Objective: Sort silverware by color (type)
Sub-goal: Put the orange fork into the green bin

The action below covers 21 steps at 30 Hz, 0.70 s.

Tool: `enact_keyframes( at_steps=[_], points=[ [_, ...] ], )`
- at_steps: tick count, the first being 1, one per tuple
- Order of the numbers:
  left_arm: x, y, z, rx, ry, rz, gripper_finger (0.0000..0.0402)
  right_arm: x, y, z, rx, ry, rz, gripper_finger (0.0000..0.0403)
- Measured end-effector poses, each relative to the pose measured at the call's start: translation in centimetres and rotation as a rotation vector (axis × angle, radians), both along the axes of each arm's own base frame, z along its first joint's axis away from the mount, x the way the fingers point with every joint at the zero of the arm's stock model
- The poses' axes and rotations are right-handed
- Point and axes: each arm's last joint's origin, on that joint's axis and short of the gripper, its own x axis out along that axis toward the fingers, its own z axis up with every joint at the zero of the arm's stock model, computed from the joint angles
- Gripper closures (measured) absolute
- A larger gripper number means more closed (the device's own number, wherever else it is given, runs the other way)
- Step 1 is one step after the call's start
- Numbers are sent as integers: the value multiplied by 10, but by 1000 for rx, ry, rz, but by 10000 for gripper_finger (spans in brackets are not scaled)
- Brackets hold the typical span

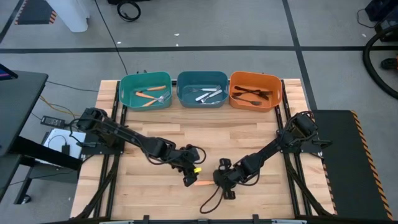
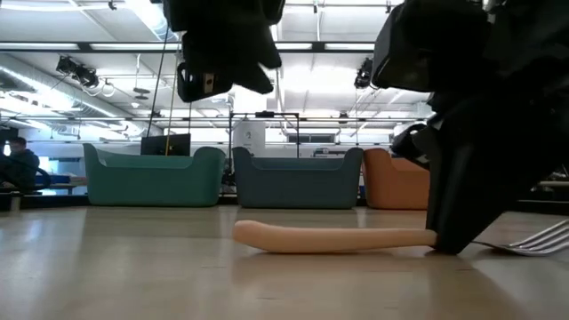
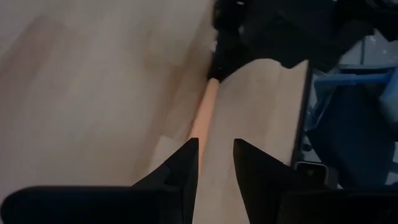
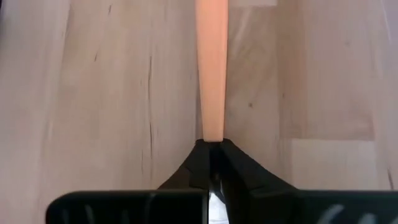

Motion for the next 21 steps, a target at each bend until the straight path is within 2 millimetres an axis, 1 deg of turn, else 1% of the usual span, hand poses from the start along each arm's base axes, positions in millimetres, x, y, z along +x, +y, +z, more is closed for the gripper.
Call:
enact_keyframes(
  at_steps=[6,10,13,16,18,21],
  points=[
    [4,15,-1,-4,13,35,292,1,0,3,63,19,-86,378],
    [8,27,-1,-30,19,44,292,-3,-2,12,72,23,-85,382],
    [11,36,-1,-44,22,57,292,-6,-5,31,83,-4,-97,382],
    [13,48,0,-41,18,53,292,-15,-12,51,66,-3,-148,382],
    [15,55,0,-39,9,43,292,-23,-18,70,62,-35,-179,382],
    [18,67,1,-33,-10,28,292,-34,-26,104,69,-138,-225,382]
  ],
)
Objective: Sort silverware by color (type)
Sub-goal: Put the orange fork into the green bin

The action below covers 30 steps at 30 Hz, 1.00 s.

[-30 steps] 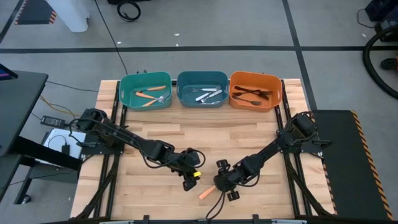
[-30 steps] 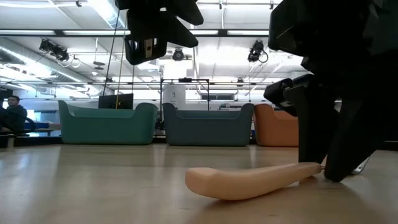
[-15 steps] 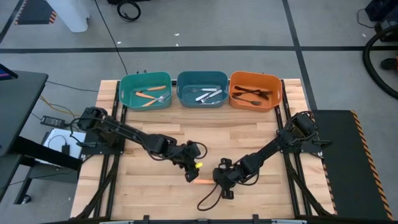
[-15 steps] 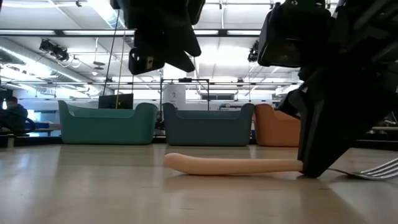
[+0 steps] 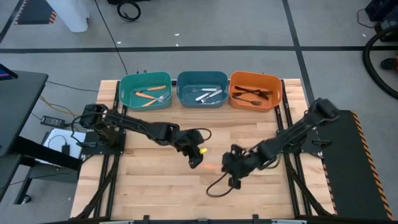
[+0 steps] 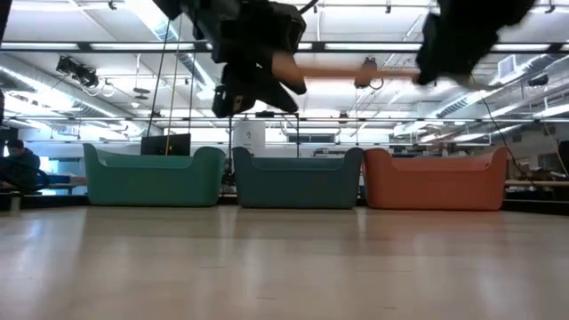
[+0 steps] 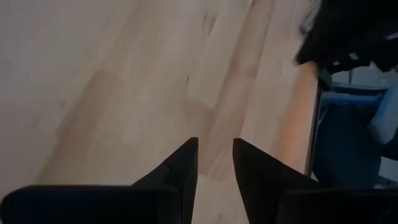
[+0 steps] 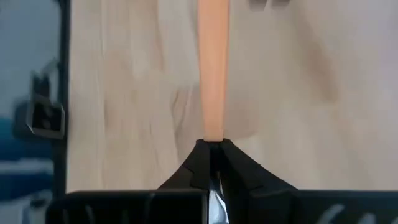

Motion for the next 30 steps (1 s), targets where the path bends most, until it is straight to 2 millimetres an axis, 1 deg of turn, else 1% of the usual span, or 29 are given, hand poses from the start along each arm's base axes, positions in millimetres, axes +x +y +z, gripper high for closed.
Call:
enact_keyframes(
  at_steps=[5,8,11,14,18,23,26,30],
  points=[
    [6,23,4,15,-69,-12,292,-25,-20,53,-3,-178,-71,383],
    [10,42,8,5,-118,-18,292,-40,-34,79,-7,-284,-129,400],
    [14,62,12,-5,-177,-18,292,-51,-48,98,-35,-369,-176,401],
    [15,83,15,-19,-223,-17,292,-59,-60,111,-34,-422,-221,401],
    [14,112,20,-53,-289,-5,292,-63,-72,116,-39,-442,-265,401],
    [12,142,29,-112,-396,-20,292,-59,-81,110,-54,-388,-317,401],
    [9,152,31,-154,-415,-43,292,-52,-85,105,-40,-360,-351,399],
    [6,160,32,-181,-421,-69,292,-40,-86,93,-14,-296,-331,384]
  ],
)
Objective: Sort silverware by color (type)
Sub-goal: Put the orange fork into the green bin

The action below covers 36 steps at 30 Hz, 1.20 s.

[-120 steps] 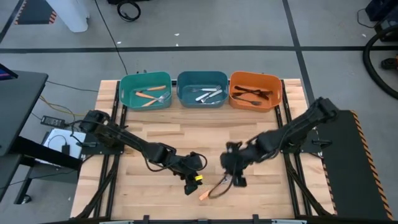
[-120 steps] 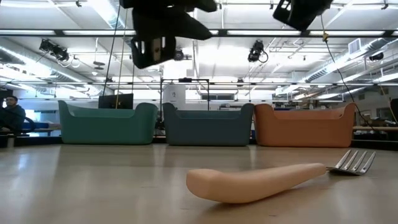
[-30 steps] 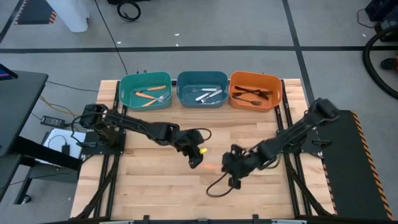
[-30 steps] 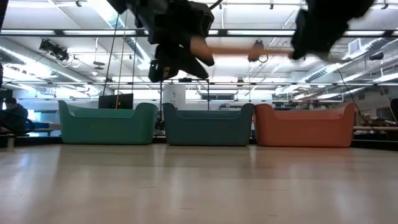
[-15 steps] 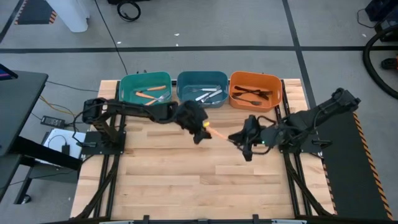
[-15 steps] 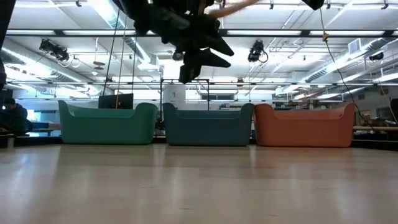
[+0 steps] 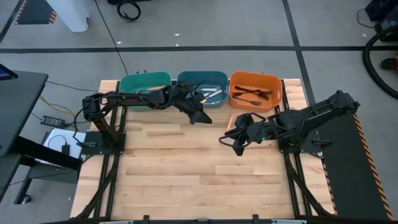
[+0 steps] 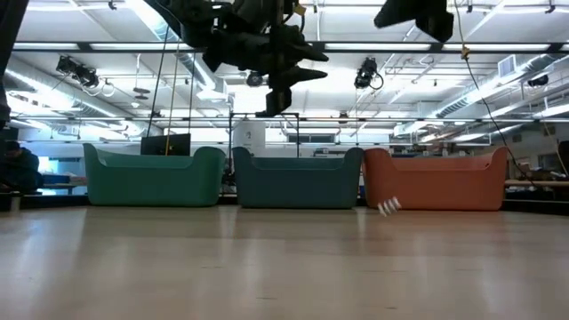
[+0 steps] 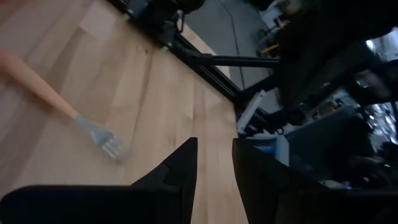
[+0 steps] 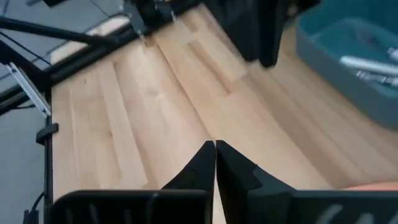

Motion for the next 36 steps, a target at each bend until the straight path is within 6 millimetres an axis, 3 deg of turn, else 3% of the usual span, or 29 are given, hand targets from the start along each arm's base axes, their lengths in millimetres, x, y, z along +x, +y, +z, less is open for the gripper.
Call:
enact_keyframes(
  at_steps=[4,10,21,28,36],
  points=[
    [-4,7,2,2,-22,-32,292,15,-1,-16,31,57,-56,368],
    [-19,20,22,22,-85,-36,292,41,-11,-51,118,172,-200,342],
    [-75,41,75,208,-181,21,292,61,-37,-107,479,339,-653,292],
    [-96,42,84,257,-162,32,292,65,-55,-137,559,488,-832,288],
    [-99,41,80,277,-124,12,292,72,-76,-155,609,520,-899,288]
  ],
)
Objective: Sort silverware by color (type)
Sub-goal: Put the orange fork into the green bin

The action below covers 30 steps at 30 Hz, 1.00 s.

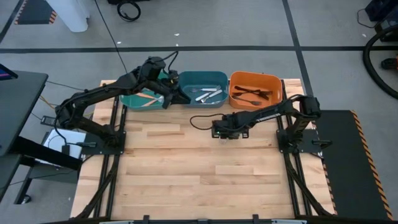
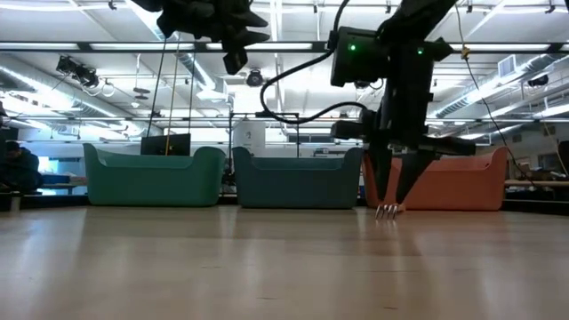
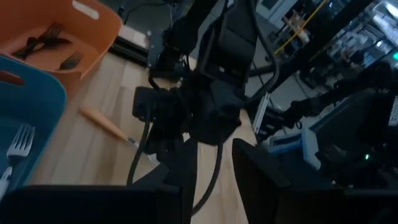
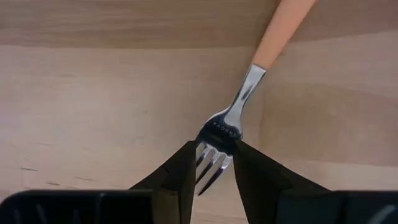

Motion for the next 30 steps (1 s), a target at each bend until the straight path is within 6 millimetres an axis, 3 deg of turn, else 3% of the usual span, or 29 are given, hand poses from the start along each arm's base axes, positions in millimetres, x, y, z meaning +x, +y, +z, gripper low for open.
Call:
enact_keyframes(
  at_steps=[20,30],
  points=[
    [-2,0,-3,59,14,-14,292,-9,-32,-3,6,25,-106,288],
    [-3,2,-3,92,5,-20,292,-11,-26,-18,86,-53,-157,288]
  ],
)
